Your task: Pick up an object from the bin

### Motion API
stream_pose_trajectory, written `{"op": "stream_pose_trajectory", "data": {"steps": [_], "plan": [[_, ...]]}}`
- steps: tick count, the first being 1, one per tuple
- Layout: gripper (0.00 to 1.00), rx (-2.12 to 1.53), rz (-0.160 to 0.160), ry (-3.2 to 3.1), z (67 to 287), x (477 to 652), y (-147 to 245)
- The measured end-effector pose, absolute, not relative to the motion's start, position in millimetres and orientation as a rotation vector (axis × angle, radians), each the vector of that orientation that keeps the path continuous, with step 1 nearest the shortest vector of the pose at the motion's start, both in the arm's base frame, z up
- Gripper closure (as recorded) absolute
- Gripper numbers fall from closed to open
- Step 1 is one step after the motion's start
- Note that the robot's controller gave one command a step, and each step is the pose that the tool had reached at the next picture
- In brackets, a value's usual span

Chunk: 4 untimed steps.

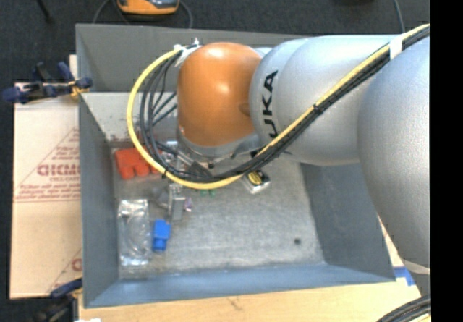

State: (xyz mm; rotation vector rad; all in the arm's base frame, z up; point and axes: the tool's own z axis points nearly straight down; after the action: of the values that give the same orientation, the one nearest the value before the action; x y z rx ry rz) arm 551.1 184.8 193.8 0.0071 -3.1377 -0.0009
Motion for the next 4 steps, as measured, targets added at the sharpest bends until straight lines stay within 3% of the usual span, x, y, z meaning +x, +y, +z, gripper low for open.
{"op": "stream_pose_trajectory", "data": {"steps": [1,4], "plan": [[0.00,0.051,0.005,-3.139,65.9,568.0,119.7],[0.00,0.024,-0.004,-3.148,68.3,572.0,118.9]]}}
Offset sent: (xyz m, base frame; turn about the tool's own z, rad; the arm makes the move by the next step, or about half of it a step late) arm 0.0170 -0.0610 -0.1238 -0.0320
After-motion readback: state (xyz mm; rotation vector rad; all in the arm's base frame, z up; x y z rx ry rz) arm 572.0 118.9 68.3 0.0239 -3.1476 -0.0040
